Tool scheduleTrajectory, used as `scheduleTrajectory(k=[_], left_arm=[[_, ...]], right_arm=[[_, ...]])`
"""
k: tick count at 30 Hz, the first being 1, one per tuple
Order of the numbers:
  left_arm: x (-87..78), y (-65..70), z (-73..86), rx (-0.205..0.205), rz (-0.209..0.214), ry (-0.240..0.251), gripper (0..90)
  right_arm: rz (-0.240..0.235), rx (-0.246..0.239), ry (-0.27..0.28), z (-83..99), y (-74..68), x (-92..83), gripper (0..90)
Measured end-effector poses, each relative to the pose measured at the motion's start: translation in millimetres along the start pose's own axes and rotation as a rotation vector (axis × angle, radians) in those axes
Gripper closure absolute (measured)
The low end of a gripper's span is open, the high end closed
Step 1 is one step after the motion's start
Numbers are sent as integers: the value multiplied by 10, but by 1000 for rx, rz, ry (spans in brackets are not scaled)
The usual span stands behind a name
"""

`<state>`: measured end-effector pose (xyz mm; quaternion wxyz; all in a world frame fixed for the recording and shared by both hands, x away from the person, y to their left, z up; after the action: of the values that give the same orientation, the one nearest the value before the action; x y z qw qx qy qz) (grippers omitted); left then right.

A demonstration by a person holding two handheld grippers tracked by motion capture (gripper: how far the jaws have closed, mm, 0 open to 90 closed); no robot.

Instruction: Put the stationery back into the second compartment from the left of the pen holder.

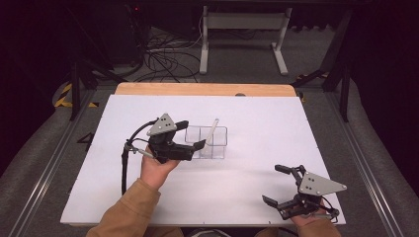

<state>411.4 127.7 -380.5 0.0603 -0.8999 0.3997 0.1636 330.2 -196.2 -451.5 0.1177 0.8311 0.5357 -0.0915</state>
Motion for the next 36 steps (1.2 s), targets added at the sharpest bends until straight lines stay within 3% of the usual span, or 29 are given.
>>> scheduleTrajectory(k=[4, 9, 14, 19, 24, 26, 32, 36], left_arm=[[-82, 6, 7, 25, 4, -11, 109], [-206, -28, 13, 4, 12, 3, 100], [-368, -63, 61, 25, -3, 4, 82], [-529, -92, 167, 15, 1, 4, 59], [-631, -123, 241, 33, -6, 5, 37], [-704, -145, 308, 61, -23, 10, 37], [-807, -181, 451, 71, -21, -1, 18], [-890, -220, 583, 54, -19, -3, 9]], right_arm=[[0, 5, 2, 1, 0, -4, 23], [0, 5, -2, 2, 4, 4, 23], [1, 5, -5, 3, 4, 8, 23], [1, 9, -7, 6, 7, 11, 23], [0, 11, -9, 9, 7, 17, 23], [2, 10, -7, 9, 10, 17, 23], [4, 12, -6, 9, 9, 12, 21], [4, 10, -9, 13, 11, 16, 21]])
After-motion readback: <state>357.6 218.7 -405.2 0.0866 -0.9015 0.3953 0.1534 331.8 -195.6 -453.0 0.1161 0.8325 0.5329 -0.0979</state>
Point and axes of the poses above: each handheld gripper's, and its own axes: x roughly forward along the jaws, z roughly out of its underside, y roughly to its right, the point moved 5 cm from there along x, roughly forward along the jaws, and after that the axes turned 5 degrees about -z, right-handed, at the moved point
